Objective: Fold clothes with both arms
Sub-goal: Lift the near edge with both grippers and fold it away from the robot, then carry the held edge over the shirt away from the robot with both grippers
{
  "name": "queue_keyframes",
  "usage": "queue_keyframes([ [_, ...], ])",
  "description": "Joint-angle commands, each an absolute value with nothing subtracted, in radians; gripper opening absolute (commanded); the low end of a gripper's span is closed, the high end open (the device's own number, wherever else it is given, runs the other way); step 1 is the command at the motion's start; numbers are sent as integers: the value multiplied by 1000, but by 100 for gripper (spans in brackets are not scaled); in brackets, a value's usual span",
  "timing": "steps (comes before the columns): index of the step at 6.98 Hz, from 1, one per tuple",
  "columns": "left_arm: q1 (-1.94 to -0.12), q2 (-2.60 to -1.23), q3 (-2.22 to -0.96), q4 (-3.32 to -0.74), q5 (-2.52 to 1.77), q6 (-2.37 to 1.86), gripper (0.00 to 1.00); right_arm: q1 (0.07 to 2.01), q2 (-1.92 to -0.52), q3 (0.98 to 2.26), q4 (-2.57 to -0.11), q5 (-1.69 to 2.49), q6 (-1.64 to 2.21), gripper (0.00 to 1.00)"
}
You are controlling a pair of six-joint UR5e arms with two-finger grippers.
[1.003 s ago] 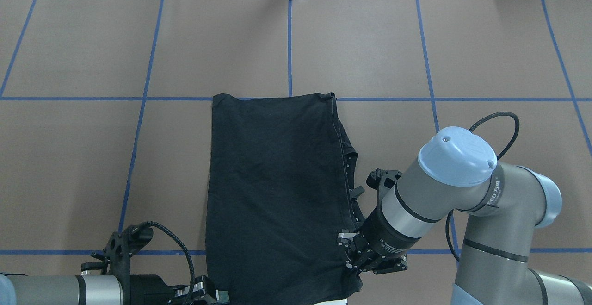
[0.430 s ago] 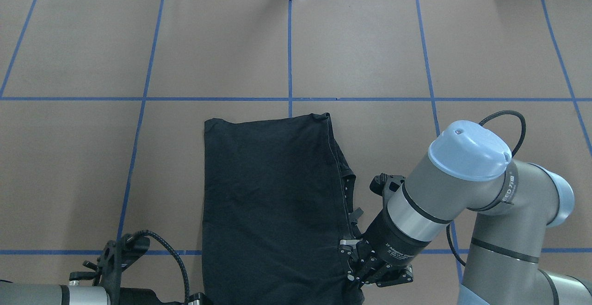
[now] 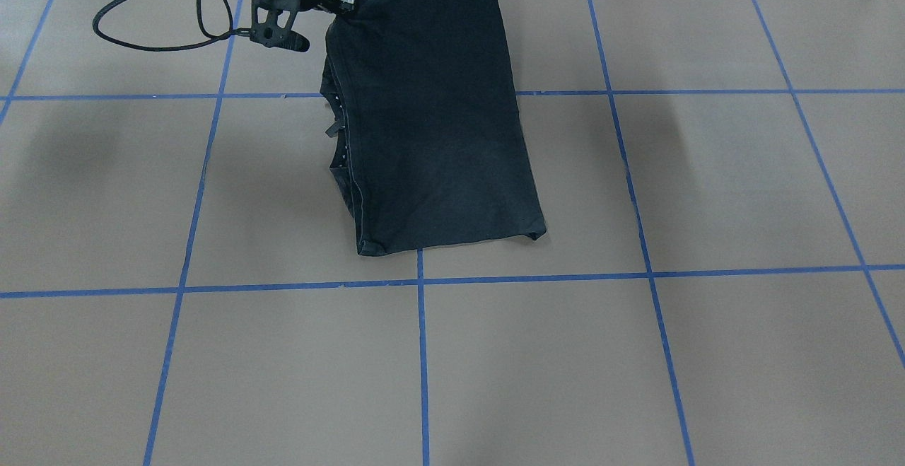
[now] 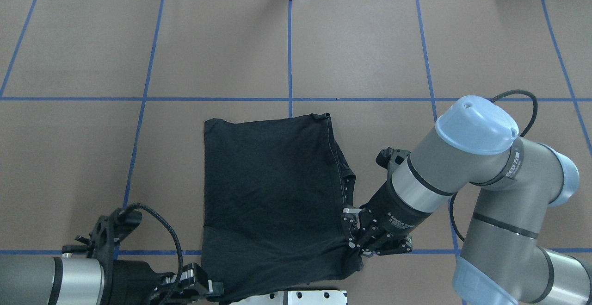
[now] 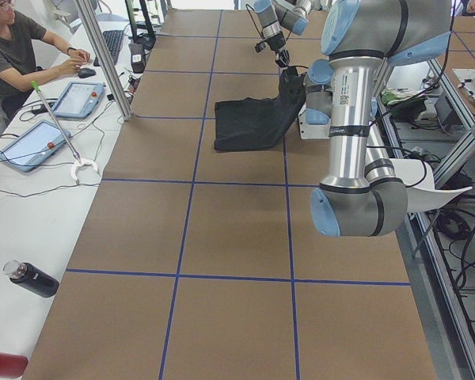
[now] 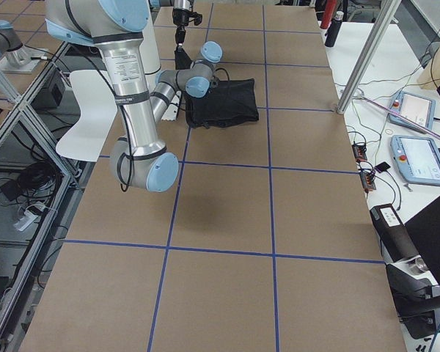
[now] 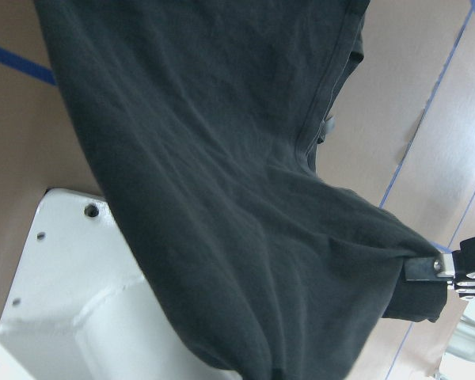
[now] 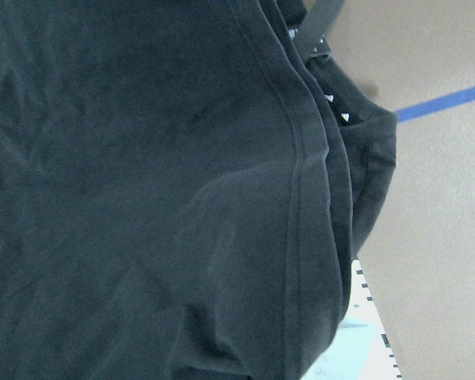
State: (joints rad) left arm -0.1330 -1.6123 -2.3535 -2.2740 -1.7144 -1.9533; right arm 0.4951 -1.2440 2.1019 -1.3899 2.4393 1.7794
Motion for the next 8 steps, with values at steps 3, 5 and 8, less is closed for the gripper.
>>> queue_keyframes([
  [3, -296, -1618, -2327, -2269, -1793, -1947, 0, 591, -1128, 2007, -1385, 2311, 1773, 0],
  [5, -374, -1704, -2204, -2269, -1792, -1915, 0, 597, -1083, 1928, -1381, 2273, 1744, 0],
  [8, -484, -1779, -2054, -2270, -1795, -1867, 0, 610, -1025, 1854, -1381, 2172, 1740, 0],
])
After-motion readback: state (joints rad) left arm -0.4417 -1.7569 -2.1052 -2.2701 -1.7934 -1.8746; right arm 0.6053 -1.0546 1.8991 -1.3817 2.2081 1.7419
